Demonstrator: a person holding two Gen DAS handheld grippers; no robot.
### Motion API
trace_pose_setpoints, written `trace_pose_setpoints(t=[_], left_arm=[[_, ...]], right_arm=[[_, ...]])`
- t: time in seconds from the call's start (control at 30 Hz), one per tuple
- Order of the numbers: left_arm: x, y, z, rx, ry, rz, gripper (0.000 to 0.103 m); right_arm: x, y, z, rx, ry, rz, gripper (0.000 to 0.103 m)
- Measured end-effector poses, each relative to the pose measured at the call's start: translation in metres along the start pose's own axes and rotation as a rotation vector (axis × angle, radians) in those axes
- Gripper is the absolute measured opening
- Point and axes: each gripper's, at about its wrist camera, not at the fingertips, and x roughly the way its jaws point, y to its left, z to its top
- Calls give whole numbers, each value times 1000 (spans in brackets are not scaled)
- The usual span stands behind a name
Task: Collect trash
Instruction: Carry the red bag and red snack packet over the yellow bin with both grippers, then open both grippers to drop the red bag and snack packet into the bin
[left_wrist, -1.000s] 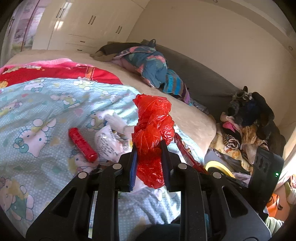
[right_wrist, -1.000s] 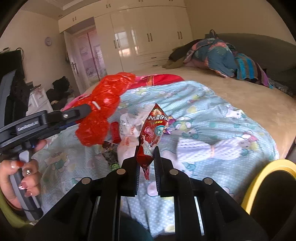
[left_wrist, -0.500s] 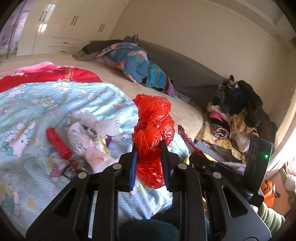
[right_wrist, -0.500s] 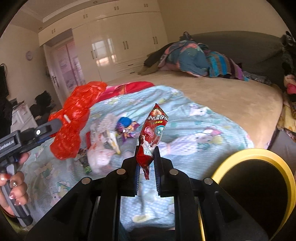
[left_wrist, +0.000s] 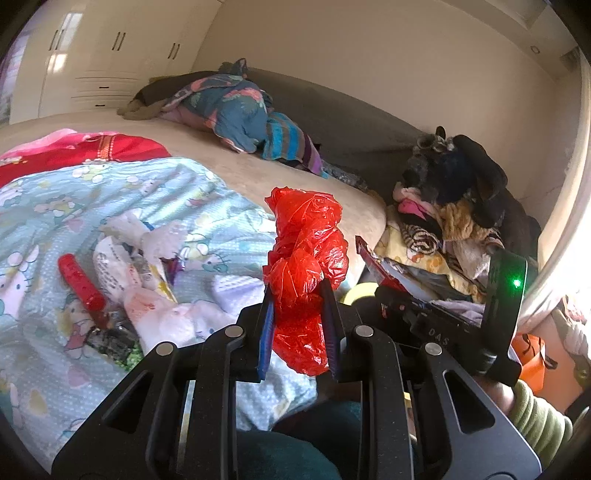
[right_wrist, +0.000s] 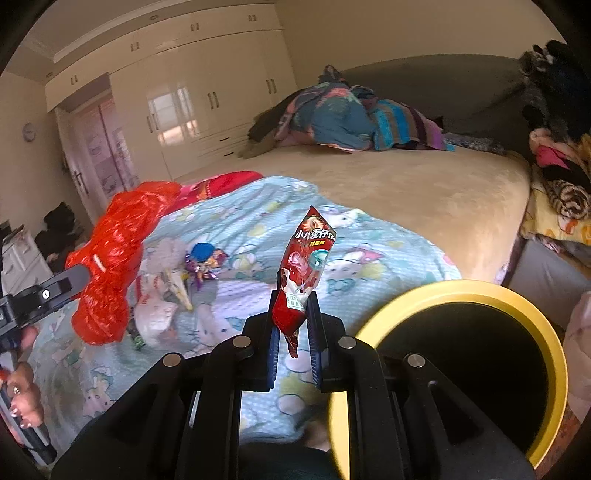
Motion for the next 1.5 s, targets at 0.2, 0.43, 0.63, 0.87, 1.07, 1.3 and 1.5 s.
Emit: trace_pose_setpoints(t=[0.2,0.43,0.63,0.87,1.07,1.3,1.5], left_arm=[[10,-13,-3,23,24,-20,17],[24,-31,-9,52,54,-46,17],[39,-52,-18,81,90,-77,17],[56,-73,-26,117,126,-99,17],[76,-90,-35,148,164,-110,17],[105,-112,-45,198,229,-113,17],[132,-125,-53,224,282,-108,18]], right_arm=[[-9,-18,-1,29,-16,-48,14],[-17,-44,-2,73,-14,-91,14],[-23,-70,-3,122,-11,-142,14],[-25,-103,-17,194,10,-195,14],[-30,-124,-25,233,19,-216,14],[-32,-143,-30,224,63,-191,14],[-31,-157,-38,222,94,-130,16]])
